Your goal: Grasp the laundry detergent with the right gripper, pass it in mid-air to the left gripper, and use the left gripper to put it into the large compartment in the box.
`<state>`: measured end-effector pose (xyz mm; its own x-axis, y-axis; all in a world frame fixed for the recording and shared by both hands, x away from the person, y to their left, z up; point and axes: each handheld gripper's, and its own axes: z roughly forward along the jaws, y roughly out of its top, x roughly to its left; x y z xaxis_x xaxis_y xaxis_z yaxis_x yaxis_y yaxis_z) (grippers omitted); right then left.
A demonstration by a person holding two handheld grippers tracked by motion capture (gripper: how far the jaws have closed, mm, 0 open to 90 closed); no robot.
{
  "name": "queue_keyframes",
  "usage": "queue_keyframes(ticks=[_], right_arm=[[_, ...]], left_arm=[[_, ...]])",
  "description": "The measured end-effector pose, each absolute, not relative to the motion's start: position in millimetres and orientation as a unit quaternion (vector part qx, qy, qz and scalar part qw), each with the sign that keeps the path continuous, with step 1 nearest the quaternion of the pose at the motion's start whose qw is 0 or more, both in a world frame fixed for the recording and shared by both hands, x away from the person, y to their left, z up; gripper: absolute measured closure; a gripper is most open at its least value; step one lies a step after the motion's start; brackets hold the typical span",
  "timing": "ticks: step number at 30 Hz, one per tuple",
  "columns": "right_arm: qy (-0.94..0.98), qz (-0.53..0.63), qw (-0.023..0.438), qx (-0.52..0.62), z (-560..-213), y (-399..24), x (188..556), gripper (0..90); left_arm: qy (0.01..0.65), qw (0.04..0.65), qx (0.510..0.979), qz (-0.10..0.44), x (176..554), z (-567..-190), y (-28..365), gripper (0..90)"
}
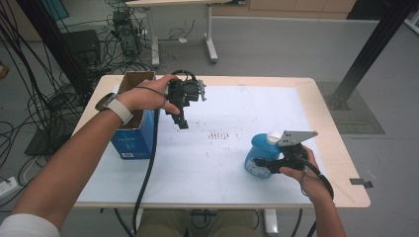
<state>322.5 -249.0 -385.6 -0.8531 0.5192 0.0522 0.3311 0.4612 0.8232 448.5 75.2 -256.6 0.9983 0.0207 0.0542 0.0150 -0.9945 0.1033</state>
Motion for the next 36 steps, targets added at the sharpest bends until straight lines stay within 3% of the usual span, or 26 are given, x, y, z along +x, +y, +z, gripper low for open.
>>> queue_keyframes(ticks=[36], right_arm=[[0.847, 0.459, 0.114, 0.244, -387.0, -250.2, 321.9, 43.8]], left_arm=[[0.008, 0.054, 0.998, 0.027, 447.1, -257.7, 76.0, 13.4]])
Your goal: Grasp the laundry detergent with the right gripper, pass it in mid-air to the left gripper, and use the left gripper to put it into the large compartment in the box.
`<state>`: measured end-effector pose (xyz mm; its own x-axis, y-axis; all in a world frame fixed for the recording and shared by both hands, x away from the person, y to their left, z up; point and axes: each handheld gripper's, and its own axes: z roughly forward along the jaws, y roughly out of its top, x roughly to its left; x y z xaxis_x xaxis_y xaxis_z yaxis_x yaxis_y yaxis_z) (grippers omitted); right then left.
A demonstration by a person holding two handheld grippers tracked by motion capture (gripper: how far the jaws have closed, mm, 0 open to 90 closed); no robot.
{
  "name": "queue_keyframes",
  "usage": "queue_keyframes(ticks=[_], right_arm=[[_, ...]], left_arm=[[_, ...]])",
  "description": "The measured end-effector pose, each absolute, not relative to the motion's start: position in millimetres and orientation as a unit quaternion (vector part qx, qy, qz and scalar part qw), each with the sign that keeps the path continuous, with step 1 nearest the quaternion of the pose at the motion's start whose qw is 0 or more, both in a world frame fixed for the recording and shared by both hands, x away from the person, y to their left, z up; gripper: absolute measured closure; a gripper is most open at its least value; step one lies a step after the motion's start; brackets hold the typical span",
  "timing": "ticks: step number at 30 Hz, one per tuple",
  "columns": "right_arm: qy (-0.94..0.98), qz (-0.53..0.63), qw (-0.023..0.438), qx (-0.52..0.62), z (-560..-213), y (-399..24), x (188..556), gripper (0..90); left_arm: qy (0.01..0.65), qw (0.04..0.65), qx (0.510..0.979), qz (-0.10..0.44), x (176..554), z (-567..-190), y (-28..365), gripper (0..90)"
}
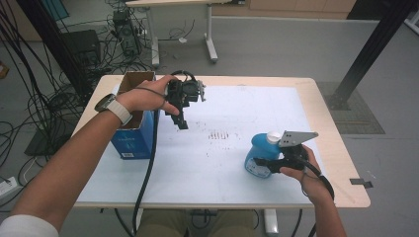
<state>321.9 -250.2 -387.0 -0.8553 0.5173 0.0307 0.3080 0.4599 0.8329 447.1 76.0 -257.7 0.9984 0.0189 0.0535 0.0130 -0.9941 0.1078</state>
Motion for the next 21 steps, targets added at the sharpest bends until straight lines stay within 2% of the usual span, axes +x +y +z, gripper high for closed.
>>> queue_keyframes(ticks=[21], right_arm=[[0.846, 0.459, 0.114, 0.247, -386.7, -250.0, 322.1, 44.0]], left_arm=[[0.008, 0.055, 0.998, 0.028, 446.9, -256.7, 75.6, 13.4]])
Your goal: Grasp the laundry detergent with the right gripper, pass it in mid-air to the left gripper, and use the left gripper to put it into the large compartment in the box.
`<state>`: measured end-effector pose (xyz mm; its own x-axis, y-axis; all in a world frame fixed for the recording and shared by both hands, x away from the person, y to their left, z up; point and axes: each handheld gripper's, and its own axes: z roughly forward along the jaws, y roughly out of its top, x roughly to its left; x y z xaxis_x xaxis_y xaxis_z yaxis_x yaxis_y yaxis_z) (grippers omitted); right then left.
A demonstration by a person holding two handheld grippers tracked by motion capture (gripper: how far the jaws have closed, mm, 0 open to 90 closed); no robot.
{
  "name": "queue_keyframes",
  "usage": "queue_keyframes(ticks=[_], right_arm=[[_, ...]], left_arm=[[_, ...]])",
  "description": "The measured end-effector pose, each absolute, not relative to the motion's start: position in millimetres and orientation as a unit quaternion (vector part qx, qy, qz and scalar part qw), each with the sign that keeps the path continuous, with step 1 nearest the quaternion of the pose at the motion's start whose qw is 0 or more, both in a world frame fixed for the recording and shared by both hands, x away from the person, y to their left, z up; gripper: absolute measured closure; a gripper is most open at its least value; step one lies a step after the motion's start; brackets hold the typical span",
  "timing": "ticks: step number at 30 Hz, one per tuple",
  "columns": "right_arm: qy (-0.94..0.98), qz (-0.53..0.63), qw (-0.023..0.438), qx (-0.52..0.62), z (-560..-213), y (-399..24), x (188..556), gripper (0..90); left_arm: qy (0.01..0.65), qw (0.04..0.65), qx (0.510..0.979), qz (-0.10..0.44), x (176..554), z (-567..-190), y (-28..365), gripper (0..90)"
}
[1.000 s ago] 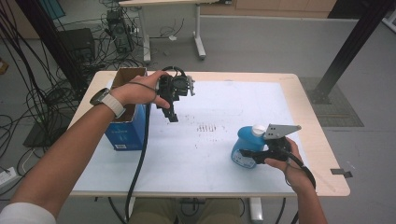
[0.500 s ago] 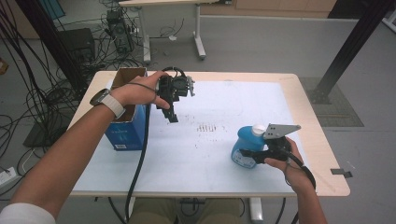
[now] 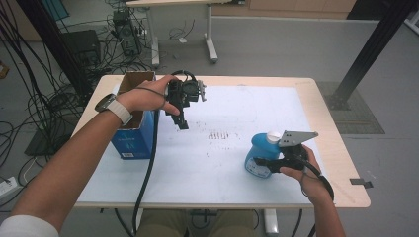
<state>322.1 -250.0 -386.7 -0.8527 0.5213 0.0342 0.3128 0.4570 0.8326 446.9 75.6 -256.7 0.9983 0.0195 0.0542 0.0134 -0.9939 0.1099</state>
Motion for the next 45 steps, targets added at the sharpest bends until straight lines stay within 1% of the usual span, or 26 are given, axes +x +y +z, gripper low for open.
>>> queue_keyframes(ticks=[45], right_arm=[[0.848, 0.456, 0.113, 0.246, -386.1, -249.5, 322.7, 43.7]], left_arm=[[0.016, 0.056, 0.998, 0.03, 449.1, -255.3, 81.4, 13.4]])
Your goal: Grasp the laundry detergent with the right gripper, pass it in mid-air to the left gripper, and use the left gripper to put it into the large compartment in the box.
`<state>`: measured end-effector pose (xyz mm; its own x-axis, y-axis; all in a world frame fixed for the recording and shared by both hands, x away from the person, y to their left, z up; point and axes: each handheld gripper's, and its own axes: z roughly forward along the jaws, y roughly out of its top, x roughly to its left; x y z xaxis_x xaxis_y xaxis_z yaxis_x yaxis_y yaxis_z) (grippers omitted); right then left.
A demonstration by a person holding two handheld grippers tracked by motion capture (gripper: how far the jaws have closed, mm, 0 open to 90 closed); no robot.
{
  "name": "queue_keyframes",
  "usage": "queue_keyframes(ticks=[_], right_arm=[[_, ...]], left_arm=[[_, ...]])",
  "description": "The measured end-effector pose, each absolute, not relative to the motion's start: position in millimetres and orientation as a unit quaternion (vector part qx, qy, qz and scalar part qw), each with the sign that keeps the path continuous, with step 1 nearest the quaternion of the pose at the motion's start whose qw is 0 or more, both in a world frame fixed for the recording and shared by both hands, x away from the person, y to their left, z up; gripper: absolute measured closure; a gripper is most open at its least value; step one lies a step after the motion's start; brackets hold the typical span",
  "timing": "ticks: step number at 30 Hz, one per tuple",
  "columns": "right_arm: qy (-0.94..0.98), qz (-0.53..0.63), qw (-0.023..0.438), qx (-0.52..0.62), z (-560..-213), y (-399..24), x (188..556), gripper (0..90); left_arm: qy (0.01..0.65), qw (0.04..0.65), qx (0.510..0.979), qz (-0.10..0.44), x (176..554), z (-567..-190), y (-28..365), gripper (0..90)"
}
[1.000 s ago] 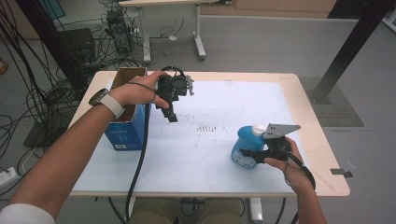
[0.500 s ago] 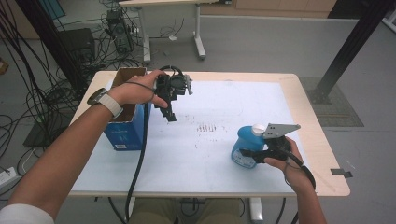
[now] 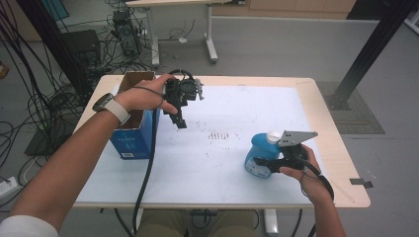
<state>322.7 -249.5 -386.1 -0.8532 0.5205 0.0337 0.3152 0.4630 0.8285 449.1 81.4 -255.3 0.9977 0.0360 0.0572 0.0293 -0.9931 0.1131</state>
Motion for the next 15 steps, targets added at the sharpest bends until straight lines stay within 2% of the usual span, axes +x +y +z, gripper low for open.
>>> queue_keyframes(ticks=[15], right_arm=[[0.847, 0.456, 0.113, 0.247, -386.2, -249.3, 322.2, 43.7]], left_arm=[[0.017, 0.055, 0.998, 0.031, 447.3, -254.7, 80.9, 13.4]])
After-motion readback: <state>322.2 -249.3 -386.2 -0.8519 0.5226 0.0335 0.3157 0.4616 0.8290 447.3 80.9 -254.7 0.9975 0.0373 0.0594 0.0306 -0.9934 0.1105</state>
